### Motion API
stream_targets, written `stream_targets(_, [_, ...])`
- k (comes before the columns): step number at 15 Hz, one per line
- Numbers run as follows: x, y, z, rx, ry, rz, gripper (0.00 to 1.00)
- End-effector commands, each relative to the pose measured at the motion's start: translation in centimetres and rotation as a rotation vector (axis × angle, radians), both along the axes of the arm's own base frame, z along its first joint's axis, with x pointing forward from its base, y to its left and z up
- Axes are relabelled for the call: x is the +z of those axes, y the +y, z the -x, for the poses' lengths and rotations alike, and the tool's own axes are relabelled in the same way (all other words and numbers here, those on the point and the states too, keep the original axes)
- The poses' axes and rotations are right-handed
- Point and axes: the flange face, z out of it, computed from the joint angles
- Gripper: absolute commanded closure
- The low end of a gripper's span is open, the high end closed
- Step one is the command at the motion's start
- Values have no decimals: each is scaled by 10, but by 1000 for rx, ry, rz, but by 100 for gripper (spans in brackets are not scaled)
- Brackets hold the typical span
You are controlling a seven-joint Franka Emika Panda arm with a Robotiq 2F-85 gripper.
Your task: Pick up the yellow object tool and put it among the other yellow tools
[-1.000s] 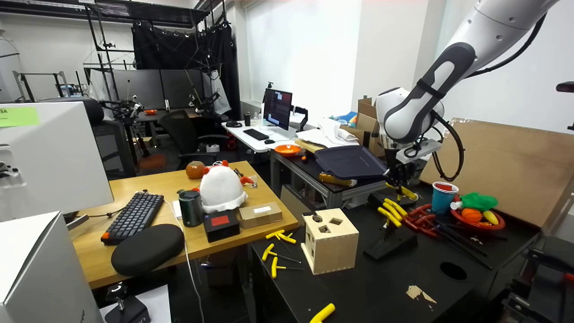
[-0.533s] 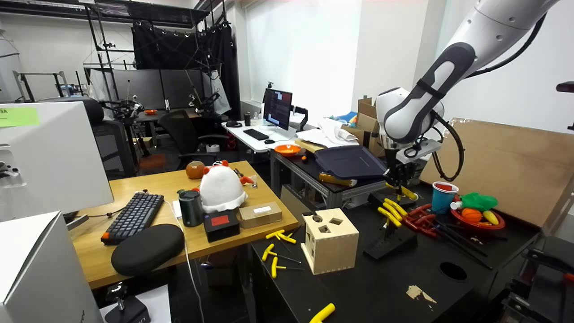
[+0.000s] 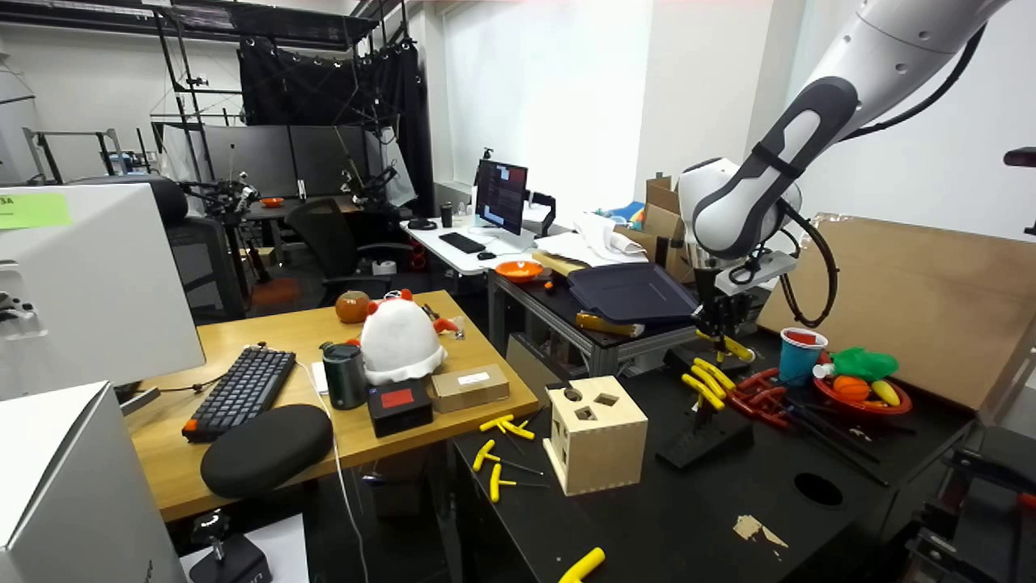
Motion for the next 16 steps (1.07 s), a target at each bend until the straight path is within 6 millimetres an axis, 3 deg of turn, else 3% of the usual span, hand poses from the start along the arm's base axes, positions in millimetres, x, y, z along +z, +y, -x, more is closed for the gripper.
stream_targets(1, [8, -1, -4, -2, -4, 1, 94])
stream_targets(16, [14, -1, -4, 15, -6, 8, 94])
